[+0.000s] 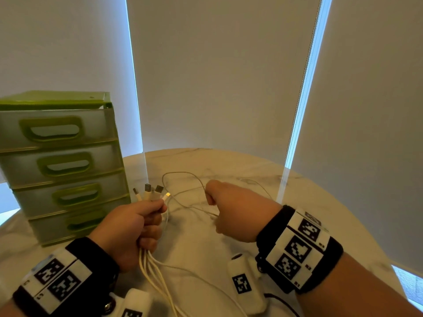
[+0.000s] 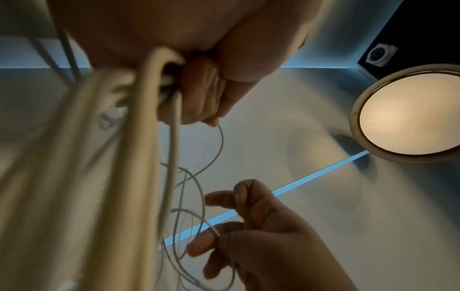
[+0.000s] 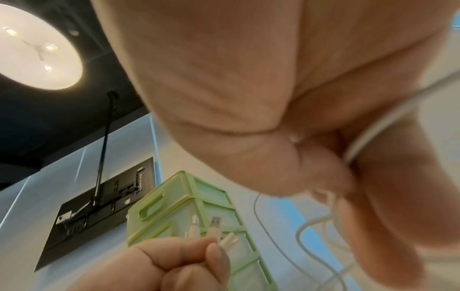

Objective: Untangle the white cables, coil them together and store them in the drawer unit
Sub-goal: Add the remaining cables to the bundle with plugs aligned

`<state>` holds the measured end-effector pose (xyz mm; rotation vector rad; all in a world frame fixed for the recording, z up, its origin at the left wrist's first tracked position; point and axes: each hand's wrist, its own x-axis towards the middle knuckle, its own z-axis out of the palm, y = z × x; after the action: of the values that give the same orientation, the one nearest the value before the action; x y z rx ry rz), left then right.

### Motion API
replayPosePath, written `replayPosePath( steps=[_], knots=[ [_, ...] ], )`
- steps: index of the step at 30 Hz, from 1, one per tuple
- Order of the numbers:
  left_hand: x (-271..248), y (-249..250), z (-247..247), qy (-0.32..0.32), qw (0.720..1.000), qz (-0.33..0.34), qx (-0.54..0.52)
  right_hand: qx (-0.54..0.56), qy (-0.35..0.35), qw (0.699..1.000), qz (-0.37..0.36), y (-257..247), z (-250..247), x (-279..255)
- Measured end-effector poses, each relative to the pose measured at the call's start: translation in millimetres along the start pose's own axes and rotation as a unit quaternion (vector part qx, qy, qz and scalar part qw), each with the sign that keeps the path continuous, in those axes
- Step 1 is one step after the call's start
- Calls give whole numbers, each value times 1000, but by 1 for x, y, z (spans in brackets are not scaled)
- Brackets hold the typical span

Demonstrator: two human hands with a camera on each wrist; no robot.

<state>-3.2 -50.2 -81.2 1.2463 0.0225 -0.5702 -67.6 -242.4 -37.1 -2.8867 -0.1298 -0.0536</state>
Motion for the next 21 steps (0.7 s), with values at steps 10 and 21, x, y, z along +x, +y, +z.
replayPosePath(
  steps=[10,21],
  knots=[
    [-11,-10,17,-28,998,2,57,234,94,965,-74,-19,5,-2],
    [-7,-11,17,26,999,29,22,301,74,950,-30,-17,14,9]
  ],
)
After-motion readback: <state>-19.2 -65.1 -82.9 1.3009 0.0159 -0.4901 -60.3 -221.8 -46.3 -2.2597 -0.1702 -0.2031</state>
